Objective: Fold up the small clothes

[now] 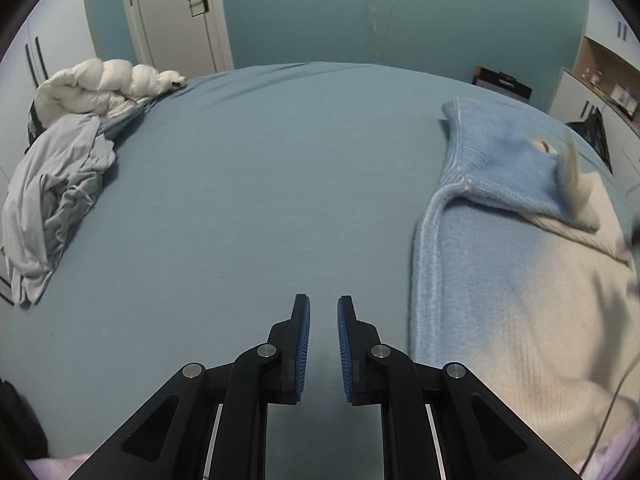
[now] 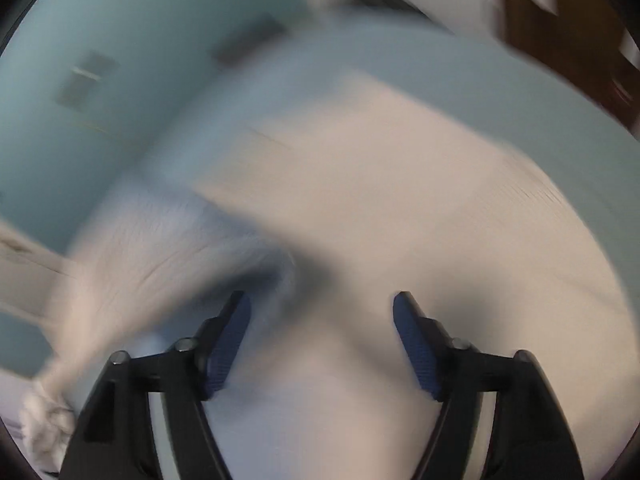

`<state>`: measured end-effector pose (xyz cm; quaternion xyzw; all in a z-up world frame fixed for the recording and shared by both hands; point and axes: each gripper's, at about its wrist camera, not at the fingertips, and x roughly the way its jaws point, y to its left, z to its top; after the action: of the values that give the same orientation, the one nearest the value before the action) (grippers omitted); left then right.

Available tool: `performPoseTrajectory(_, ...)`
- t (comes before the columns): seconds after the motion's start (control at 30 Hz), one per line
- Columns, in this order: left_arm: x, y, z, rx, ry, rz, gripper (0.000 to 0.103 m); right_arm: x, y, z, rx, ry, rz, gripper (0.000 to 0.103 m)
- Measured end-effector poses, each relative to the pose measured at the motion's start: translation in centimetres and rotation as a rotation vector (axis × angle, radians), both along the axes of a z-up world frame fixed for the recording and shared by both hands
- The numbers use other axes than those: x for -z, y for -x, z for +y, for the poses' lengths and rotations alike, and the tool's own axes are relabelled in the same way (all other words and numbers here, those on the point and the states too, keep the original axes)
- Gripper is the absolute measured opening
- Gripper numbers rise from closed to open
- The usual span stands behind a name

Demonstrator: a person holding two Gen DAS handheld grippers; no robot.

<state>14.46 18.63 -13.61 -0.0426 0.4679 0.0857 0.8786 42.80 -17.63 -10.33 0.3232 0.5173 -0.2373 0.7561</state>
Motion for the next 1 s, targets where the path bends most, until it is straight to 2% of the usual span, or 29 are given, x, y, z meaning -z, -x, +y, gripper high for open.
performPoseTrajectory(0.03, 0.1, 0.0, -0.1, 0.003, 0.006, 0.003, 0.013, 1.5, 2.2, -1.8, 0.002, 0.008, 0.040, 0.072)
performPoseTrajectory(0.1, 0.3, 0.0, -0.5, 0.003, 0.014, 0.014, 0.013, 2.0, 4.3, -3.5, -0.039, 0.084, 0.070, 0.072)
performPoseTrajectory(0.17, 0.5, 0.0, -0.5, 0.006, 0.010, 0.028, 0.013, 0.7, 4.1, -3.6, -0.115, 0.157, 0.029, 0.072)
performPoseTrajectory(0.27, 0.3, 0.1, -1.1, 0.010, -0.005, 0.027, 0.013, -1.8, 0.7, -1.5, -0.244, 0.214, -0.030, 0.072)
performPoseTrajectory(0.37, 0.3, 0.2, -1.5, 0.004, -0.014, 0.024, 0.013, -4.5, -4.7, 3.5, -0.440, 0.213, -0.112, 0.072)
performPoseTrajectory(0.4, 0.3, 0.1, -1.4, -0.001, -0.006, 0.024, 0.013, -4.9, -6.5, 6.0, -0.516, 0.227, -0.124, 0.077)
performPoseTrajectory(0.43, 0.3, 0.1, -1.3, -0.006, 0.006, 0.025, 0.013, -4.9, -8.4, 8.7, -0.597, 0.242, -0.120, 0.088)
performPoseTrajectory(0.47, 0.4, 0.0, -1.0, -0.011, 0.020, 0.026, 0.013, -4.4, -9.8, 11.1, -0.659, 0.245, -0.108, 0.092)
performPoseTrajectory(0.53, 0.5, -0.1, -0.7, -0.015, 0.045, 0.027, 0.013, -2.7, -13.1, 15.4, -0.765, 0.273, -0.060, 0.093)
performPoseTrajectory(0.63, 0.6, -0.2, -0.4, -0.015, 0.052, 0.026, 0.013, 0.3, -16.3, 19.0, -0.803, 0.369, 0.020, 0.093)
performPoseTrajectory(0.7, 0.7, -0.2, -0.4, -0.018, 0.036, 0.023, 0.013, 2.7, -18.0, 19.8, -0.806, 0.462, 0.123, 0.093)
performPoseTrajectory(0.73, 0.7, -0.2, -0.4, -0.020, 0.023, 0.019, 0.013, 3.5, -18.3, 19.0, -0.797, 0.502, 0.168, 0.086)
performPoseTrajectory(0.77, 0.7, -0.1, -0.4, -0.023, 0.011, 0.016, 0.013, 4.2, -18.7, 18.5, -0.781, 0.529, 0.189, 0.071)
performPoseTrajectory(0.8, 0.7, -0.2, -0.4, -0.026, 0.003, 0.012, 0.013, 4.2, -18.7, 17.9, -0.771, 0.522, 0.180, 0.022)
performPoseTrajectory(0.83, 0.7, -0.2, -0.4, -0.028, 0.000, 0.011, 0.013, 3.8, -18.7, 17.1, -0.753, 0.515, 0.168, 0.008)
performPoseTrajectory(0.9, 0.9, -0.2, -0.4, -0.026, 0.004, 0.021, 0.013, 1.3, -18.3, 15.4, -0.747, 0.446, 0.079, 0.006)
performPoseTrajectory(1.0, 1.2, -0.1, -0.6, -0.005, 0.021, 0.052, 0.013, -4.7, -17.9, 11.0, -0.717, 0.350, -0.070, 0.006)
